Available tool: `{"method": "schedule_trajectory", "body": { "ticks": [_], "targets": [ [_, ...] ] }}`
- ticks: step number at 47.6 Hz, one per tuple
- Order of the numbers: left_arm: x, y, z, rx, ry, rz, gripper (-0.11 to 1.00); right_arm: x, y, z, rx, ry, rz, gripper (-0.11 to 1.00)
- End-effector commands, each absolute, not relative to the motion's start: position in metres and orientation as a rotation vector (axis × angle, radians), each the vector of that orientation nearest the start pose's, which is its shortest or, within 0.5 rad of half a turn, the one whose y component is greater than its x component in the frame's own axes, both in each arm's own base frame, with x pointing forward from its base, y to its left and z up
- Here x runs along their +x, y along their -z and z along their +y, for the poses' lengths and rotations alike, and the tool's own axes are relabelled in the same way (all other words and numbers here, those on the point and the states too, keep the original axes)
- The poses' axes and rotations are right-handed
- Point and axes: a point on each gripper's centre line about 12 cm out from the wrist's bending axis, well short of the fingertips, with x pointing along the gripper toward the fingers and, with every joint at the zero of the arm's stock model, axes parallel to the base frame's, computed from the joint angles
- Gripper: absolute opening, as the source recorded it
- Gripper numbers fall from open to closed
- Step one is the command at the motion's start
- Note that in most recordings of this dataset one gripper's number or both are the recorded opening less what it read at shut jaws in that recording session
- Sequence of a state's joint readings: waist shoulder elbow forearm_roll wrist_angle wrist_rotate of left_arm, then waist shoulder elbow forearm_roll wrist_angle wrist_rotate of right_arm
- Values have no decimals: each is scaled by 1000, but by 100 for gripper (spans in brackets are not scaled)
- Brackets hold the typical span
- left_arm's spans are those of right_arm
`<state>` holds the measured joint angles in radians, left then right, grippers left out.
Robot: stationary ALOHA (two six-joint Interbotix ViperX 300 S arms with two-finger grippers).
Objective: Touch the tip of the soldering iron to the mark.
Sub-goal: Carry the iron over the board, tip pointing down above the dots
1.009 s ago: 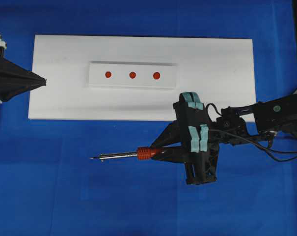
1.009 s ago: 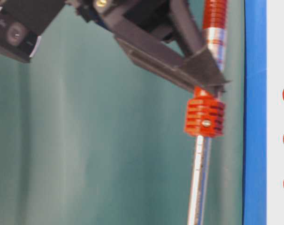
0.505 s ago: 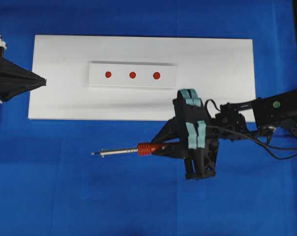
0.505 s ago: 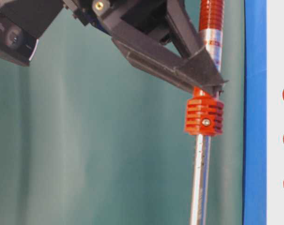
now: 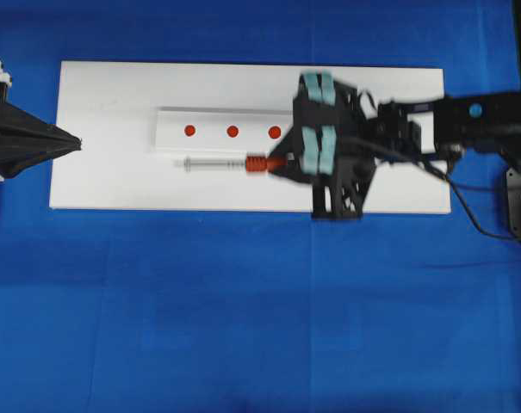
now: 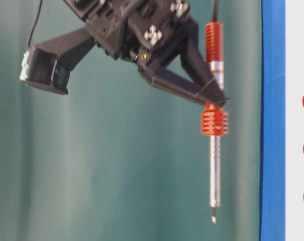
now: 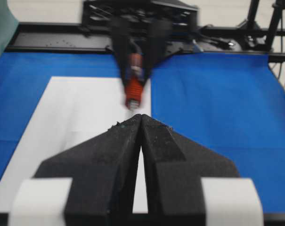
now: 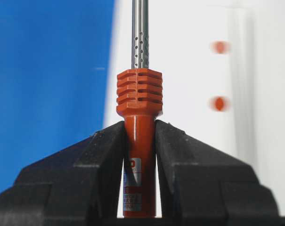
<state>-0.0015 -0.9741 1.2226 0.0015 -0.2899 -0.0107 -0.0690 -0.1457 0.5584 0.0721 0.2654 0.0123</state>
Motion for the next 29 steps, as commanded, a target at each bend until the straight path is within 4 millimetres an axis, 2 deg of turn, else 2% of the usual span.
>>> {"method": "schedule_trajectory", "body": {
  "ticks": [1,14,29],
  "targets": [
    [196,-279,-1,-8,4,-48,0,384,-265,-38,80,104,620,6],
    [196,-279,0,-9,2,-46,0,383,-276,-77,24,192,635,6],
    [196,-279,0,-6,3,-48,0,387,-271,-81,7,191,696,6]
  ]
}}
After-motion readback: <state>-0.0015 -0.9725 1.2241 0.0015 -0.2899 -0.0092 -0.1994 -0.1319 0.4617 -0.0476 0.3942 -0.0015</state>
